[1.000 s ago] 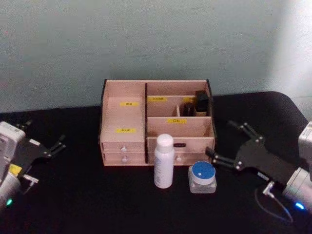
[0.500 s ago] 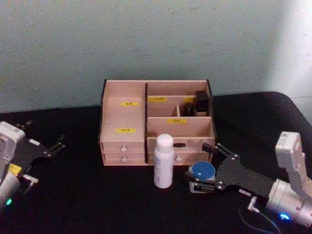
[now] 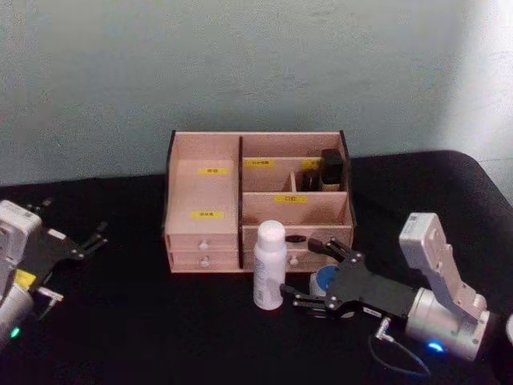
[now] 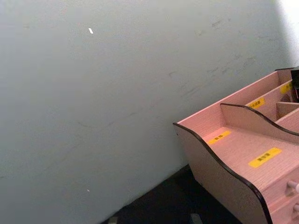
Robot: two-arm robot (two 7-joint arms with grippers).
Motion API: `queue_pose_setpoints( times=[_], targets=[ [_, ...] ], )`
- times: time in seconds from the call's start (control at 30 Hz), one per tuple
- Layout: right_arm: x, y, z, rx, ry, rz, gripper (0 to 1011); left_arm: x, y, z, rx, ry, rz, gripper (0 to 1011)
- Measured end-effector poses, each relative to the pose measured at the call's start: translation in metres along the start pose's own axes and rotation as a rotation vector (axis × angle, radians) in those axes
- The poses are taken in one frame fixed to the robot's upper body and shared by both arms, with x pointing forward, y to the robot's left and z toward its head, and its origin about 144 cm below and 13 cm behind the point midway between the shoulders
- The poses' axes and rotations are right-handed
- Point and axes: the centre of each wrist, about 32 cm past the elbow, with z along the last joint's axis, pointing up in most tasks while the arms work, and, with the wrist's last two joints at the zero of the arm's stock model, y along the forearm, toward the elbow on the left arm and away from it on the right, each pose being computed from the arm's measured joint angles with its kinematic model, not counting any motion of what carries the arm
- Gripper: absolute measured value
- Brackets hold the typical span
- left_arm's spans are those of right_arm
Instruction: Pick up the facial cleanser and watermelon frost from the table and place them into the tiered storage box.
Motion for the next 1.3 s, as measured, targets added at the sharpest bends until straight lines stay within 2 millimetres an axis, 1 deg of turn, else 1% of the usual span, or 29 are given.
queue_pose_setpoints(
  times=[0.83, 1.3],
  targets=[
    [0.007, 0.048, 0.000, -0.062, 0.055, -0.016, 1002, 0.000, 0.000, 0.000, 0.000, 0.000, 0.000, 1001],
    [0.009, 0.059, -0.003, -0.092, 0.086, -0.022, 1002, 0.000, 0.000, 0.000, 0.000, 0.000, 0.000, 1001]
  ],
)
